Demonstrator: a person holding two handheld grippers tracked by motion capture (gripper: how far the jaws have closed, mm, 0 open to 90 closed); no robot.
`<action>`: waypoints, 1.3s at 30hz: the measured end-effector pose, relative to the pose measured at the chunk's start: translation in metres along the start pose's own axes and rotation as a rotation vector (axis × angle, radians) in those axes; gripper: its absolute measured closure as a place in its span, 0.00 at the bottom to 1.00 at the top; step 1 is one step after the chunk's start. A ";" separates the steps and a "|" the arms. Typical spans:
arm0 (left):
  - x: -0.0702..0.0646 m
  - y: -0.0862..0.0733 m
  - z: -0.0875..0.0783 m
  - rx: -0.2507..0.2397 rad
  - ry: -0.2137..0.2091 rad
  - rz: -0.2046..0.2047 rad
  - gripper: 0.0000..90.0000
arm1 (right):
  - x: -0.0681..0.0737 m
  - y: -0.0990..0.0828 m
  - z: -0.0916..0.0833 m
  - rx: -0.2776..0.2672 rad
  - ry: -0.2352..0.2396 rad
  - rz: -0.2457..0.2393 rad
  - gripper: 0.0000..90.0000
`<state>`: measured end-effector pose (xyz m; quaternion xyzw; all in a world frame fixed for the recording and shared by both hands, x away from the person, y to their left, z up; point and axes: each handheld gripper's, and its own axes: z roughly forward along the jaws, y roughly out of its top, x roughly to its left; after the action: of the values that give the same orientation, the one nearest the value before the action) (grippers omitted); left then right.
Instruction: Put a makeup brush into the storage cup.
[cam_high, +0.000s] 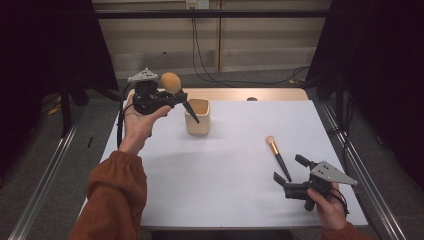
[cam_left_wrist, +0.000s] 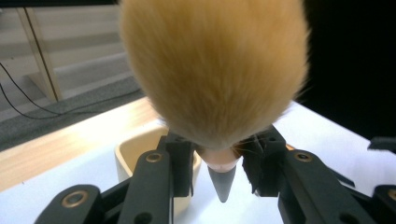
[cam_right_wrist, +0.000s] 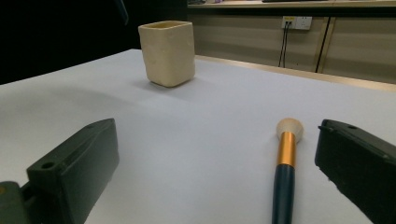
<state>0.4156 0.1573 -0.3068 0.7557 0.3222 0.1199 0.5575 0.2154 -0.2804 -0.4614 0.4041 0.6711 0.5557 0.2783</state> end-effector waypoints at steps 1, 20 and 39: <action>0.001 0.000 0.002 -0.006 0.008 -0.002 0.73 | 0.000 0.000 0.000 0.000 0.000 -0.001 0.00; 0.018 0.003 0.030 -0.023 0.061 0.009 0.73 | 0.000 -0.003 0.001 0.011 -0.001 0.001 0.00; 0.031 -0.016 0.048 0.010 0.109 -0.013 0.73 | 0.000 -0.003 0.001 0.013 0.000 0.004 0.00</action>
<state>0.4598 0.1428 -0.3433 0.7488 0.3575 0.1556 0.5359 0.2154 -0.2806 -0.4648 0.4075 0.6738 0.5519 0.2745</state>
